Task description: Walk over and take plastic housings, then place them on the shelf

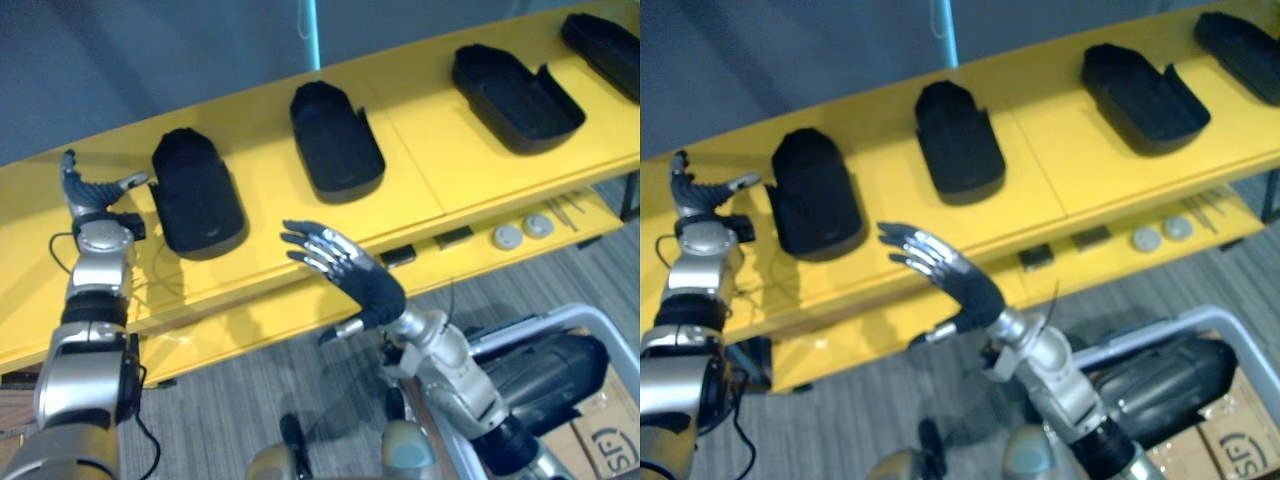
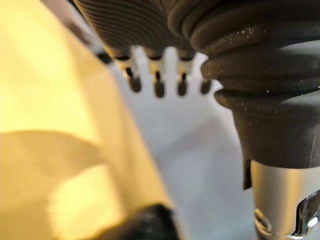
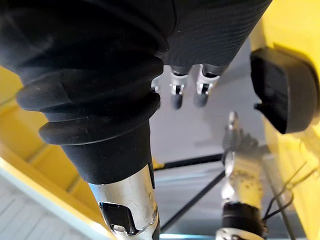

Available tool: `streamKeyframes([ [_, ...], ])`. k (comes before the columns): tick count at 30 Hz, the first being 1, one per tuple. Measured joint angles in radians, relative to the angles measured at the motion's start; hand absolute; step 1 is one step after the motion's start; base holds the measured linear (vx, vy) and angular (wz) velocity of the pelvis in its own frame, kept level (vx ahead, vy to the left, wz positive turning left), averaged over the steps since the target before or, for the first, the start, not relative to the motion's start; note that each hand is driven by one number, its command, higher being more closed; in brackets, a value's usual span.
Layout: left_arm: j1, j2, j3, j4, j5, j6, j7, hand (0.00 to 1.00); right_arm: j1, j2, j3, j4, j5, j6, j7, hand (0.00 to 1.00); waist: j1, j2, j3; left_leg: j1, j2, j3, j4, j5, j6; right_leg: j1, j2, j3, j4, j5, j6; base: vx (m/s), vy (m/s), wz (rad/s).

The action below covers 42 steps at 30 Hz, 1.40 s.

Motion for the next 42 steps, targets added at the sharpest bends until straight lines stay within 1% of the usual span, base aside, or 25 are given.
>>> streamKeyframes([
  [1,0.019,-0.012,0.005,-0.033,-0.004,-0.017,0.006,0.0,0.005,0.002,0.0,0.001,-0.01,0.0,-0.003,0.0,0.002,-0.001,-0.001,0.003,0.0,-0.012,0.0,0.0,0.0,0.012,0.0,-0.007,-0.007,0.001,0.0,0.06,-0.015,0.17],
  [2,0.074,-0.049,0.027,-0.111,-0.005,-0.044,0.012,0.0,0.018,0.007,-0.001,0.009,-0.026,0.0,-0.009,0.0,0.019,-0.001,-0.005,0.021,0.0,-0.012,-0.011,0.0,0.0,0.025,0.005,-0.009,-0.01,0.001,0.0,0.06,-0.007,0.1],
  [3,0.152,-0.091,0.068,-0.198,-0.006,-0.067,0.017,0.0,0.038,0.015,0.0,0.018,-0.044,0.0,-0.013,0.0,0.027,-0.001,-0.018,0.042,0.002,-0.014,-0.031,0.0,0.0,0.046,0.009,-0.016,-0.019,0.001,0.0,0.06,-0.006,0.07],
  [4,0.194,-0.111,0.085,-0.235,-0.01,-0.08,0.02,0.0,0.05,0.017,0.0,0.021,-0.051,0.0,-0.018,0.0,0.03,-0.002,-0.031,0.049,0.002,-0.017,-0.039,0.0,0.0,0.053,0.01,-0.026,-0.026,0.001,0.0,0.07,-0.008,0.12],
  [6,0.362,-0.199,0.147,-0.391,-0.035,-0.101,0.027,0.0,0.096,0.028,-0.002,0.045,-0.09,-0.001,-0.061,0.0,0.047,-0.001,-0.092,0.056,0.001,-0.037,-0.052,0.0,0.0,0.081,0.009,-0.056,-0.048,0.001,0.0,0.1,-0.016,0.27],
  [7,0.405,-0.227,0.163,-0.436,-0.035,-0.108,0.029,0.0,0.103,0.03,-0.001,0.053,-0.097,-0.001,-0.075,0.0,0.052,0.0,-0.099,0.065,0.001,-0.041,-0.058,0.0,0.0,0.091,0.01,-0.063,-0.05,0.001,0.0,0.09,0.002,0.23],
  [8,0.494,-0.275,0.182,-0.524,-0.033,-0.124,0.042,0.0,0.12,0.034,-0.001,0.07,-0.113,-0.001,-0.094,0.0,0.077,-0.001,-0.117,0.083,0.001,-0.042,-0.069,0.0,-0.001,0.107,0.011,-0.066,-0.055,0.001,0.0,0.03,0.011,0.11],
  [11,0.669,-0.372,0.21,-0.671,-0.029,-0.153,0.068,0.0,0.142,0.056,-0.002,0.115,-0.147,-0.003,-0.128,0.0,0.118,-0.002,-0.159,0.086,-0.005,-0.087,-0.076,0.002,-0.004,0.139,0.008,-0.12,-0.064,0.001,0.0,0.02,-0.003,0.36],
  [12,0.695,-0.384,0.214,-0.684,-0.018,-0.155,0.069,0.0,0.142,0.06,-0.001,0.125,-0.16,-0.004,-0.14,0.0,0.127,-0.003,-0.167,0.085,-0.006,-0.091,-0.077,0.002,-0.005,0.141,0.008,-0.125,-0.064,0.0,0.001,-0.04,-0.001,0.42],
  [13,0.774,-0.426,0.242,-0.723,0.009,-0.156,0.075,0.0,0.139,0.078,-0.001,0.152,-0.197,-0.007,-0.167,0.0,0.155,-0.009,-0.186,0.086,-0.014,-0.114,-0.087,0.009,-0.009,0.155,0.007,-0.152,-0.073,0.0,0.001,-0.05,-0.006,0.34],
  [14,0.799,-0.438,0.248,-0.729,0.008,-0.16,0.074,0.0,0.137,0.081,-0.001,0.161,-0.208,-0.007,-0.18,0.0,0.16,-0.013,-0.195,0.083,-0.016,-0.123,-0.093,0.014,-0.009,0.156,0.005,-0.163,-0.074,-0.002,0.001,-0.05,-0.015,0.39],
  [15,0.83,-0.454,0.254,-0.731,0.008,-0.169,0.069,0.0,0.131,0.084,-0.001,0.173,-0.222,-0.007,-0.193,0.0,0.174,-0.014,-0.204,0.086,-0.018,-0.132,-0.11,0.024,-0.01,0.158,0.005,-0.174,-0.074,-0.003,0.001,-0.04,-0.023,0.28],
  [17,0.883,-0.473,0.265,-0.734,0.008,-0.171,0.054,0.0,0.102,0.093,-0.001,0.209,-0.245,-0.008,-0.222,0.0,0.191,-0.029,-0.217,0.086,-0.024,-0.149,-0.139,0.046,-0.011,0.161,0.001,-0.2,-0.074,-0.017,0.005,-0.07,-0.038,0.35],
  [19,0.922,-0.504,0.269,-0.743,0.006,-0.171,0.039,0.0,0.074,0.096,-0.002,0.238,-0.254,-0.007,-0.246,0.0,0.207,-0.035,-0.222,0.086,-0.026,-0.175,-0.16,0.067,-0.014,0.167,0.001,-0.226,-0.071,-0.022,0.002,-0.09,-0.039,0.38],
  [20,0.955,-0.533,0.268,-0.751,0.02,-0.172,0.031,0.0,0.054,0.096,-0.002,0.259,-0.285,-0.007,-0.266,0.0,0.224,-0.041,-0.225,0.086,-0.025,-0.178,-0.163,0.07,-0.015,0.168,0.001,-0.231,-0.066,-0.026,0.0,-0.09,-0.019,0.18],
  [21,0.974,-0.545,0.266,-0.751,0.029,-0.173,0.03,0.0,0.045,0.097,-0.002,0.271,-0.295,-0.007,-0.274,0.0,0.235,-0.044,-0.229,0.086,-0.025,-0.181,-0.164,0.072,-0.015,0.167,0.001,-0.237,-0.064,-0.029,-0.001,-0.08,-0.016,0.13],
  [23,1.008,-0.555,0.265,-0.744,0.045,-0.179,0.021,0.0,0.022,0.097,-0.004,0.292,-0.324,-0.006,-0.292,0.0,0.237,-0.053,-0.234,0.079,-0.026,-0.2,-0.165,0.079,-0.016,0.167,-0.001,-0.256,-0.052,-0.048,-0.006,-0.05,-0.019,0.22],
  [25,1.025,-0.567,0.264,-0.686,0.065,-0.205,0.009,0.0,0.005,0.096,-0.011,0.31,-0.338,-0.006,-0.294,0.0,0.243,-0.061,-0.244,0.065,-0.025,-0.206,-0.165,0.084,-0.016,0.154,-0.002,-0.264,-0.045,-0.051,-0.005,-0.03,-0.015,0.15],
  [27,1.029,-0.568,0.231,-0.532,0.134,-0.223,0.006,0.0,-0.023,0.085,-0.015,0.33,-0.37,0.0,-0.291,0.0,0.249,-0.065,-0.244,0.061,-0.026,-0.207,-0.165,0.087,-0.016,0.151,-0.003,-0.266,-0.043,-0.05,-0.004,-0.01,-0.004,0.02],
  [29,1.03,-0.57,0.187,-0.438,0.158,-0.236,-0.002,0.0,-0.03,0.074,-0.023,0.347,-0.397,0.007,-0.288,0.0,0.259,-0.074,-0.247,0.061,-0.026,-0.207,-0.165,0.087,-0.016,0.151,-0.003,-0.268,-0.041,-0.045,0.004,0.01,-0.005,0.02],
  [31,1.028,-0.567,0.136,-0.355,0.175,-0.251,-0.026,0.0,-0.053,0.059,-0.023,0.378,-0.447,0.029,-0.288,0.0,0.264,-0.085,-0.25,0.05,-0.024,-0.216,-0.164,0.089,-0.016,0.15,-0.001,-0.275,-0.044,-0.043,0.005,0.02,-0.016,0.11],
  [32,1.021,-0.567,0.103,-0.303,0.186,-0.255,-0.034,0.0,-0.08,0.048,-0.024,0.41,-0.487,0.037,-0.295,0.0,0.263,-0.094,-0.246,0.046,-0.024,-0.222,-0.164,0.092,-0.018,0.15,0.001,-0.277,-0.045,-0.042,0.004,0.01,-0.018,0.11],
  [35,1.017,-0.568,0.056,-0.201,0.216,-0.268,-0.046,0.0,-0.148,0.03,-0.024,0.498,-0.596,0.044,-0.306,0.0,0.271,-0.106,-0.239,0.045,-0.017,-0.224,-0.16,0.093,-0.019,0.151,0.009,-0.276,-0.047,-0.041,0.003,0.01,-0.006,0.02],
  [39,1.016,-0.567,0.038,-0.127,0.241,-0.285,-0.067,0.0,-0.206,-0.018,-0.024,0.51,-0.682,0.043,-0.314,0.0,0.287,-0.099,-0.231,0.043,-0.013,-0.223,-0.16,0.092,-0.019,0.151,0.012,-0.275,-0.052,-0.039,0.0,0.0,0.0,0.0],
  [42,1.019,-0.557,0.041,-0.076,0.244,-0.29,-0.071,0.0,-0.227,-0.048,-0.043,0.504,-0.683,0.043,-0.314,0.0,0.289,-0.105,-0.22,0.042,-0.007,-0.221,-0.16,0.092,-0.019,0.151,0.012,-0.274,-0.052,-0.039,0.0,0.0,0.0,0.0],
])
